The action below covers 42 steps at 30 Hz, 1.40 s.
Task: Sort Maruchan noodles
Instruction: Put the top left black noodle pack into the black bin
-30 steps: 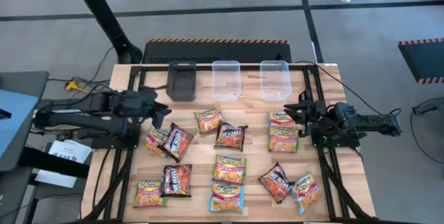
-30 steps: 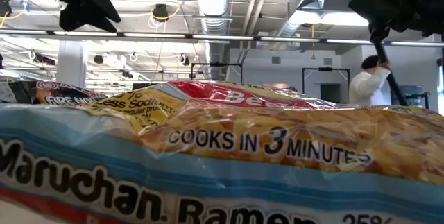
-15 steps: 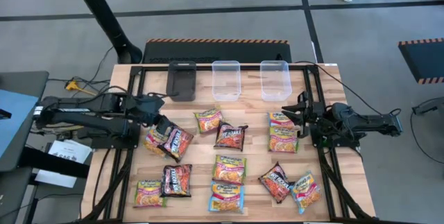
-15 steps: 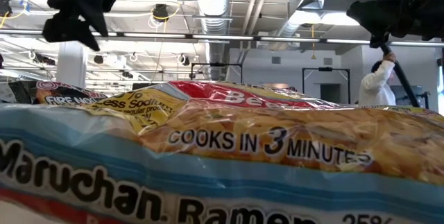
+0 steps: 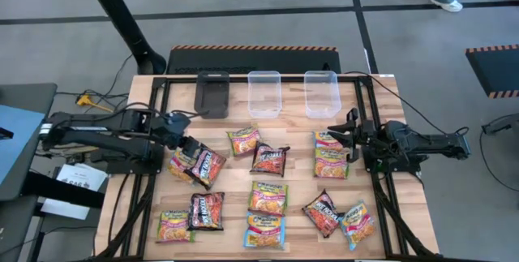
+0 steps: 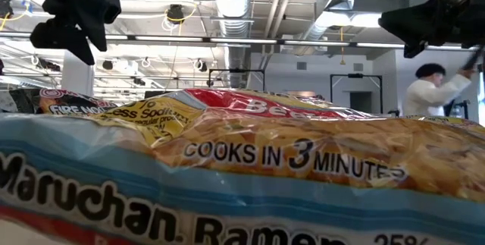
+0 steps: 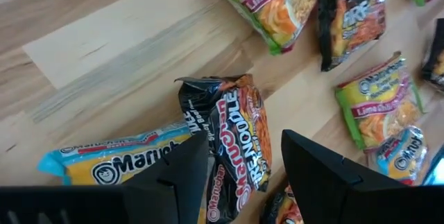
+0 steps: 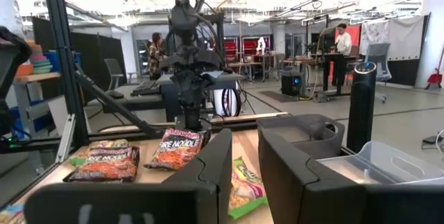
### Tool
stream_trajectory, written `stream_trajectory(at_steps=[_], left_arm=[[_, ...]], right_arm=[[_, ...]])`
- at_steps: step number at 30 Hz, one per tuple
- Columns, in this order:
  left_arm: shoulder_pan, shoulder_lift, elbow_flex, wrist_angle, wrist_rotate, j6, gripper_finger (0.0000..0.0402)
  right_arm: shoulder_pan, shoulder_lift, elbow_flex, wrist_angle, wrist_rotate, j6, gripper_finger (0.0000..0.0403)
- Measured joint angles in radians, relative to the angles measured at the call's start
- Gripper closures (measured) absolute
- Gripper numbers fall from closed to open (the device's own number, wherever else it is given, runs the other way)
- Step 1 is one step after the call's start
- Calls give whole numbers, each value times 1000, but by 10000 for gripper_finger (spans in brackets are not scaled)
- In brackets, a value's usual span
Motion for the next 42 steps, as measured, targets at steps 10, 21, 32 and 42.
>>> stream_trajectory(at_steps=[10,21,32,42], left_arm=[[0,104,0,2,63,10,230],[0,188,0,3,123,-1,230],[0,289,0,16,123,7,230],[0,367,0,32,130,8,230]], right_arm=[[0,0,0,-11,0,3,303],[0,0,0,-17,0,2,303],[0,0,0,-17,0,2,303],[0,0,0,-17,0,2,303]])
